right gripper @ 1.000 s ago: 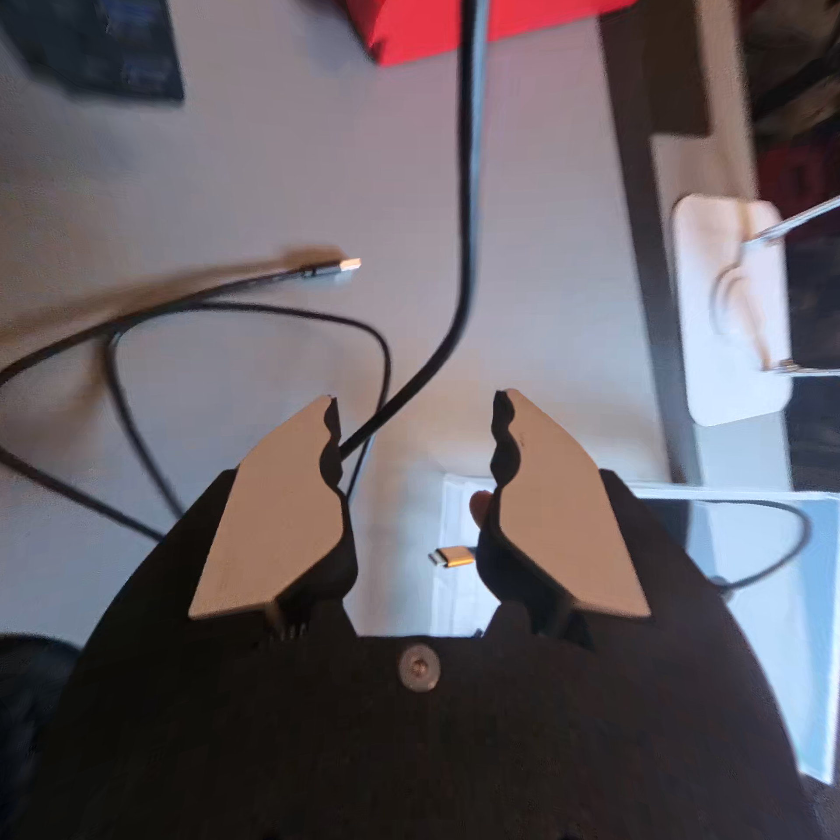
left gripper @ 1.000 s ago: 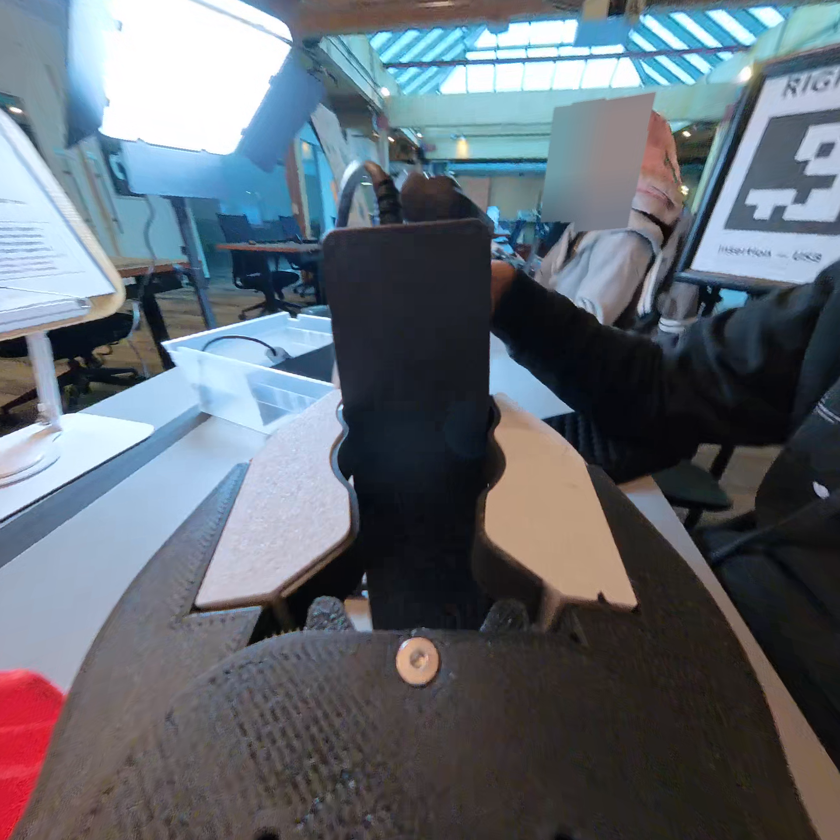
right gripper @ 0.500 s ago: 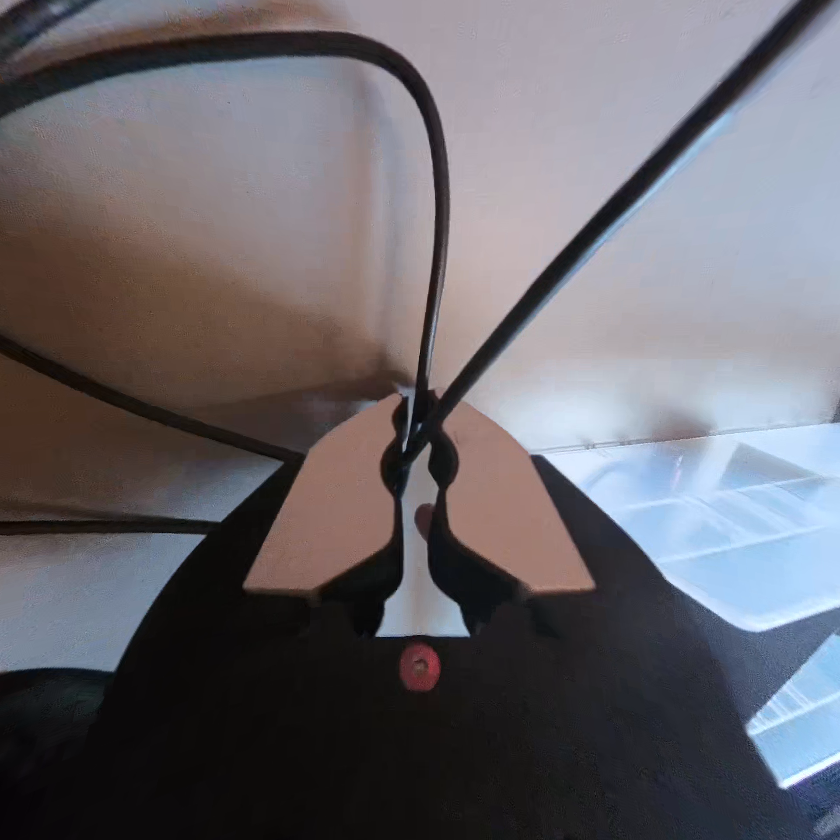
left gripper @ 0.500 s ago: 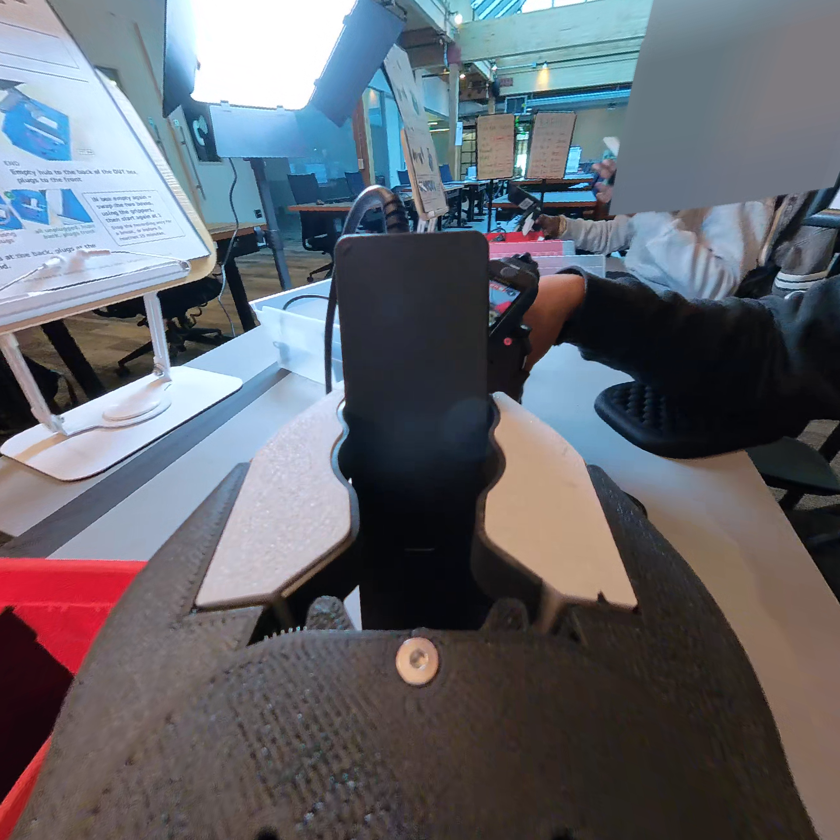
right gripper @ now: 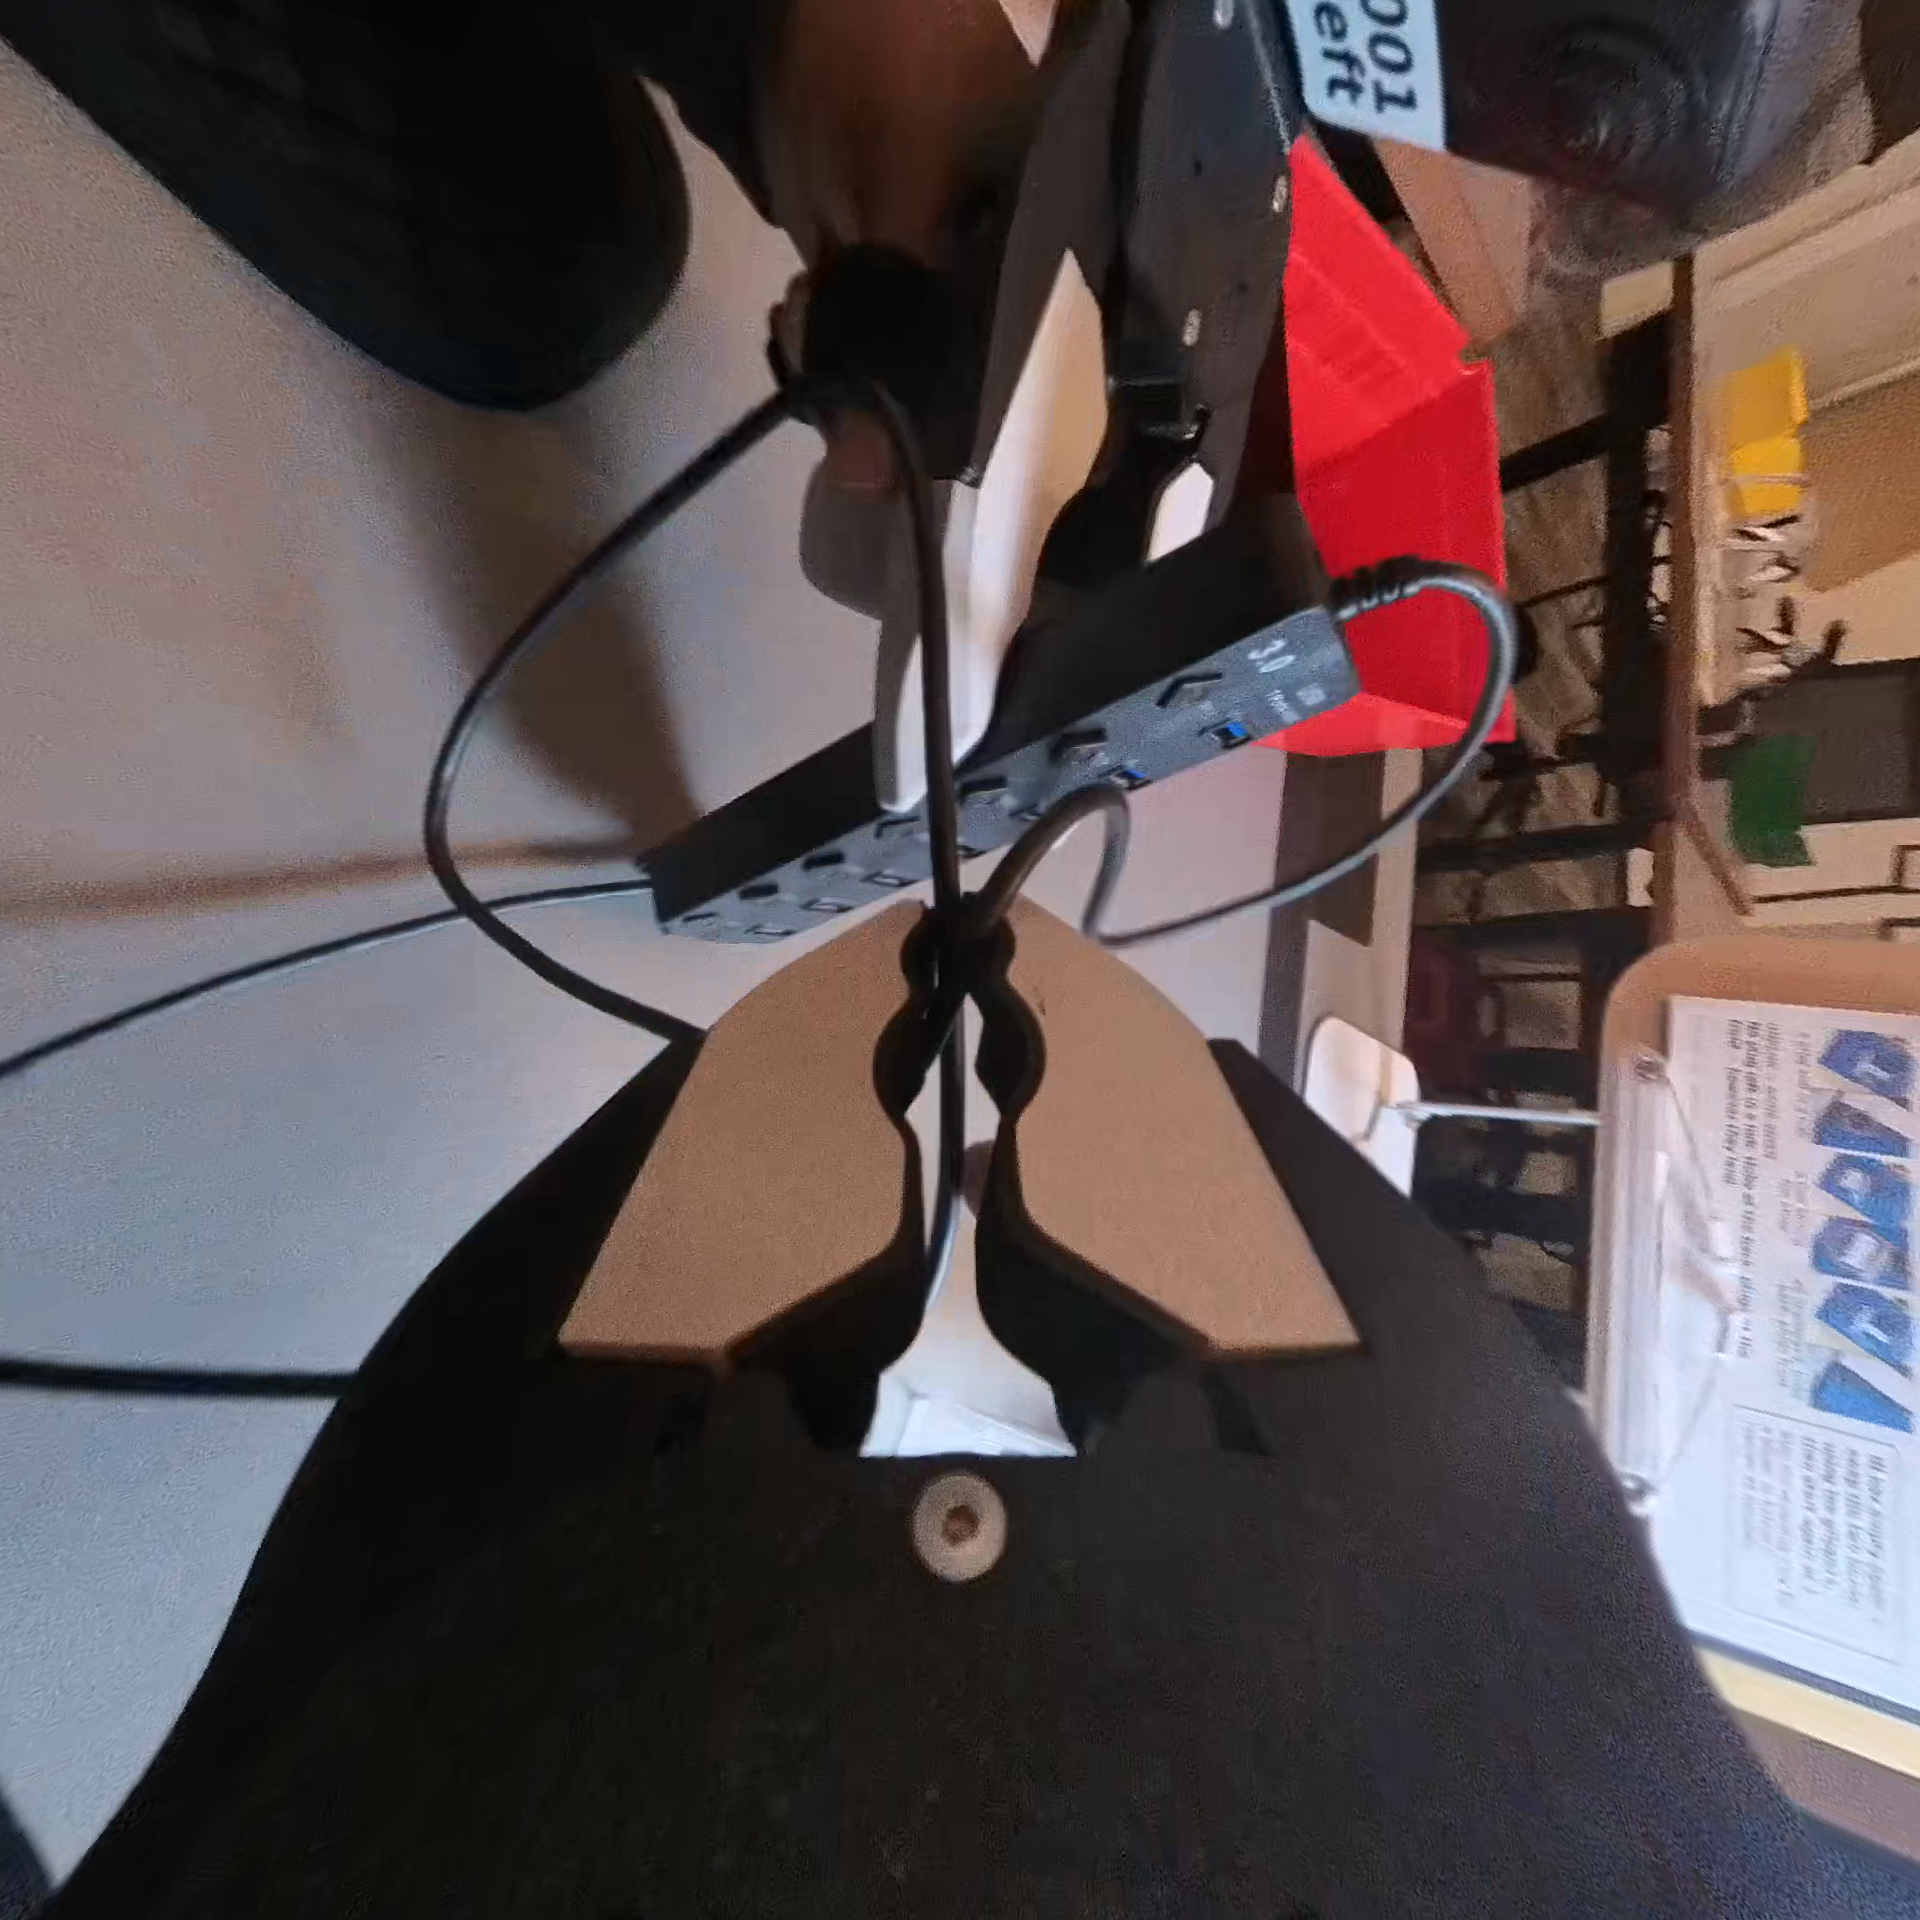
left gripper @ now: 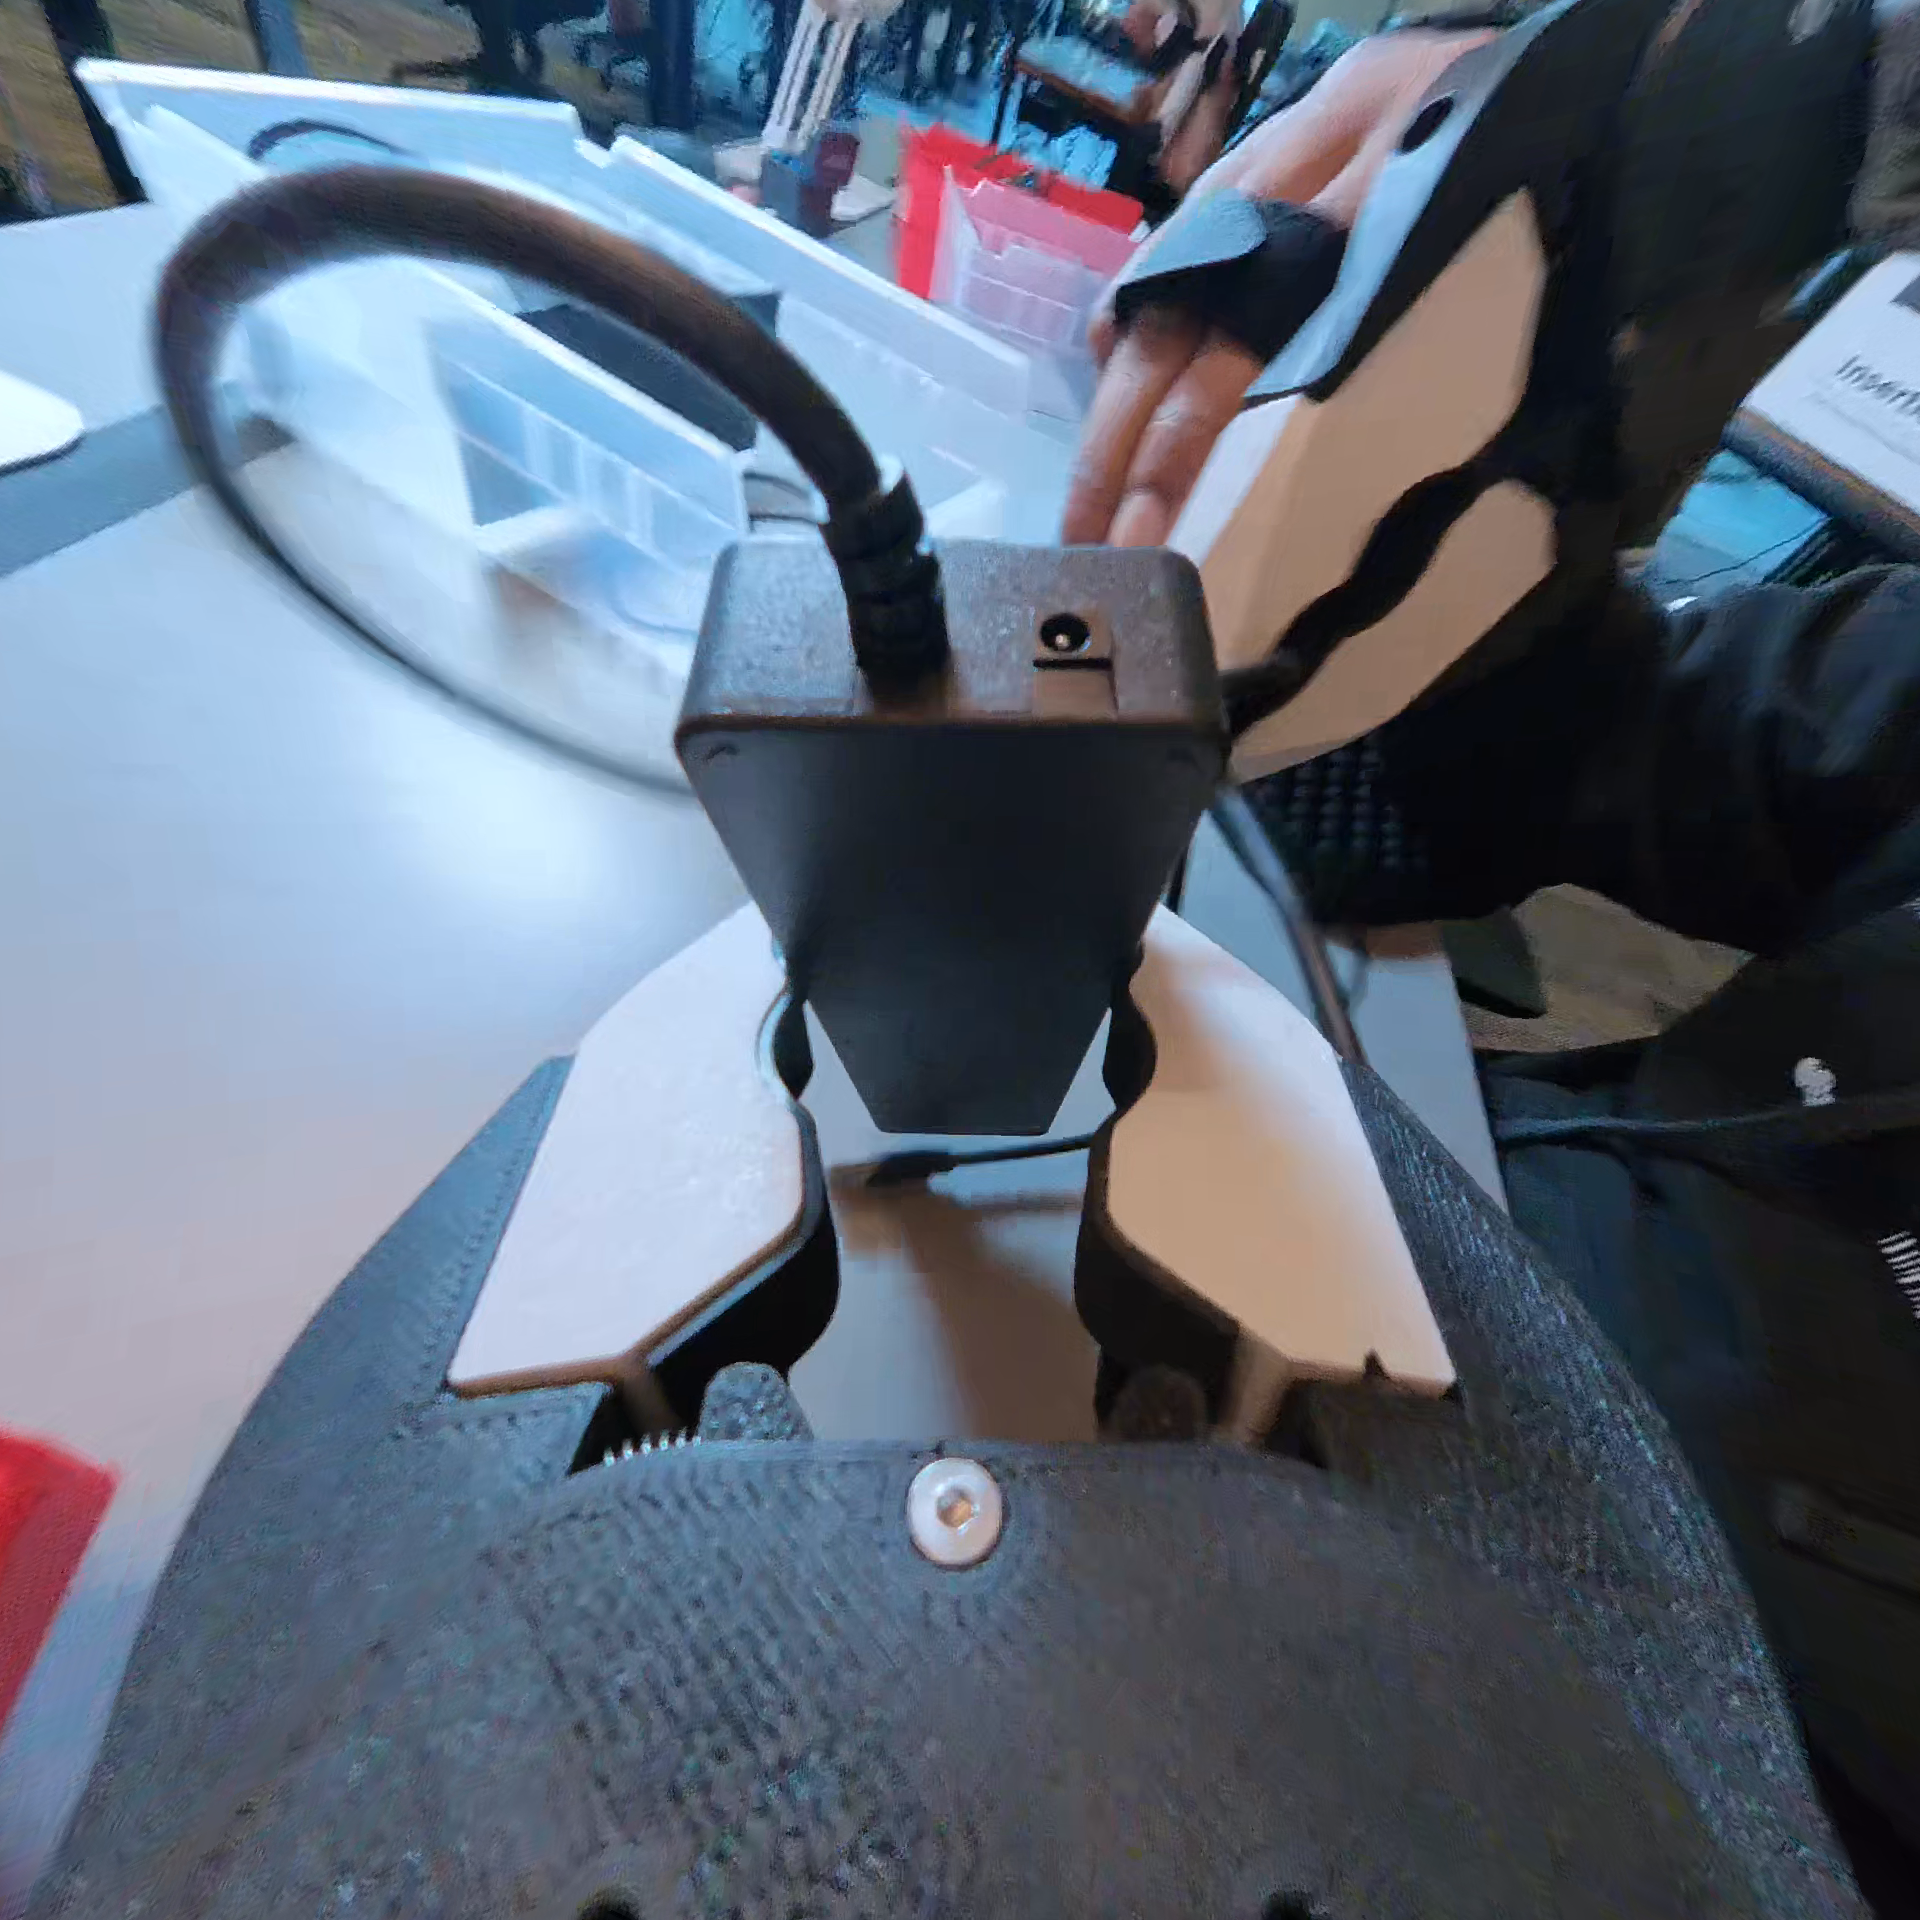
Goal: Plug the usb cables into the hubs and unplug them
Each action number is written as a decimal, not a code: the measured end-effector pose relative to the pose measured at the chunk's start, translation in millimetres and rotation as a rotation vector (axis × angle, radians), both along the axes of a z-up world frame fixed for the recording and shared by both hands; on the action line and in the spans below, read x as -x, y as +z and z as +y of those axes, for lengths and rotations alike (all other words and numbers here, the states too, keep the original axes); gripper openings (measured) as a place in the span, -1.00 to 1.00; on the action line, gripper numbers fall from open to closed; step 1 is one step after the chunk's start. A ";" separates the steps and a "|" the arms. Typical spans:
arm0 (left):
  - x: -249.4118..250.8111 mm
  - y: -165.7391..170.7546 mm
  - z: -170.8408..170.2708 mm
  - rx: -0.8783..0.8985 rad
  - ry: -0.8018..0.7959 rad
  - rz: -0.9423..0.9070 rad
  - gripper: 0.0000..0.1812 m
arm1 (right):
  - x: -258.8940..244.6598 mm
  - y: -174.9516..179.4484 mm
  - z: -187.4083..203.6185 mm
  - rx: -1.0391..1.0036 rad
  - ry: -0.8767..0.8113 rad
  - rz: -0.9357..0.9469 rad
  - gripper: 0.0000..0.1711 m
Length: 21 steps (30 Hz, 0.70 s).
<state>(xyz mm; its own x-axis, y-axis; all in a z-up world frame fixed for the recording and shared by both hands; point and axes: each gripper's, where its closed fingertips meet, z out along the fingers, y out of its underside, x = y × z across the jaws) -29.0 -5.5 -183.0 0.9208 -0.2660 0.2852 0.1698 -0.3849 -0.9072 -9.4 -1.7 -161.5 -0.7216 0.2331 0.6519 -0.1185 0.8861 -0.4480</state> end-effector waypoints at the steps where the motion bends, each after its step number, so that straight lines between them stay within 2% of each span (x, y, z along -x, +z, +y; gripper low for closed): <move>1: -6.8 4.2 1.6 -0.037 -0.027 -0.016 -0.39 | 4.4 -1.5 -0.8 0.018 -0.013 0.005 -0.93; 3: -14.3 12.1 5.3 -0.095 -0.045 -0.062 -0.39 | 9.5 -2.5 -5.5 0.131 -0.024 -0.039 -0.85; 7: -0.9 17.8 14.9 -0.150 0.085 -0.121 -0.39 | 22.7 1.2 4.4 0.231 -0.126 -0.056 -0.76; 13: 6.5 26.1 19.3 -0.232 0.197 -0.047 -0.40 | 26.2 3.6 13.8 0.363 -0.207 -0.156 -0.69; 15: 9.2 29.9 18.9 -0.258 0.224 -0.026 -0.40 | 22.8 2.1 12.1 0.382 -0.187 -0.188 -0.66; 17: 14.3 34.0 18.2 -0.286 0.258 -0.034 -0.40 | 17.1 -2.0 3.3 0.388 -0.157 -0.227 -0.43; 21: 15.8 37.7 18.9 -0.332 0.298 -0.054 -0.39 | 29.7 -5.1 -7.1 0.296 -0.205 -0.097 -0.41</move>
<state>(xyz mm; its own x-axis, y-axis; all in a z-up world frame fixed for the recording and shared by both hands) -44.8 13.4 -145.2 0.9573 -0.0763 0.2789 0.2795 -0.0019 -0.9601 -39.1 -8.8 -166.6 -0.6955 0.5476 0.4652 0.1039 0.7173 -0.6890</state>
